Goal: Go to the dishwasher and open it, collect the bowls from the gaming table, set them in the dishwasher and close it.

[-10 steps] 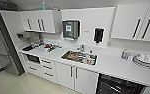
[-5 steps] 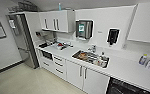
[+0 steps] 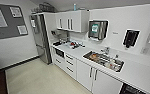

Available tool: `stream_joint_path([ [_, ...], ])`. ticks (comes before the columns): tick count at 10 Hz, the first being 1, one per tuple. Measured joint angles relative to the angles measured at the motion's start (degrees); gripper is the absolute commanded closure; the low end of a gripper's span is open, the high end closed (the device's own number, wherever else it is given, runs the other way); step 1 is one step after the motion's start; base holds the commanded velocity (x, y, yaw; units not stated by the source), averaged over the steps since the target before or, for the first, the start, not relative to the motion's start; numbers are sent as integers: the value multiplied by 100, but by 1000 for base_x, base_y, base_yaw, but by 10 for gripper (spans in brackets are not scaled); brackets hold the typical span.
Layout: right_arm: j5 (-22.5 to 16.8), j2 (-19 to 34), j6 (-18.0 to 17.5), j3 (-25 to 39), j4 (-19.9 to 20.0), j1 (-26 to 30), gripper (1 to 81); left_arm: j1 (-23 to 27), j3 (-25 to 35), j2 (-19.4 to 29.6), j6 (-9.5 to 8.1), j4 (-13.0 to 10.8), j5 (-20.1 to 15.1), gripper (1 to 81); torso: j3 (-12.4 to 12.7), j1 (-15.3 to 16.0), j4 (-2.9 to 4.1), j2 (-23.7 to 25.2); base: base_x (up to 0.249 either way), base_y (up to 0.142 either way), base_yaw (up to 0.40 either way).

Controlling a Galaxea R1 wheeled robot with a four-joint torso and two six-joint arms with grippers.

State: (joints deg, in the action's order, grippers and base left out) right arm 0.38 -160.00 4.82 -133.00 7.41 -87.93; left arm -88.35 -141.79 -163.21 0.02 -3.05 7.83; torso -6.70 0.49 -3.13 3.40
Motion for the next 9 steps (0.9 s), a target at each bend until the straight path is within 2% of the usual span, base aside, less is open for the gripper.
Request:
stream_joint_path([
  [9,9,-1,2,0,-30,1,10,-13,-5,-30,-2,-61,-6,10,0,0,0,0,0,0,359],
])
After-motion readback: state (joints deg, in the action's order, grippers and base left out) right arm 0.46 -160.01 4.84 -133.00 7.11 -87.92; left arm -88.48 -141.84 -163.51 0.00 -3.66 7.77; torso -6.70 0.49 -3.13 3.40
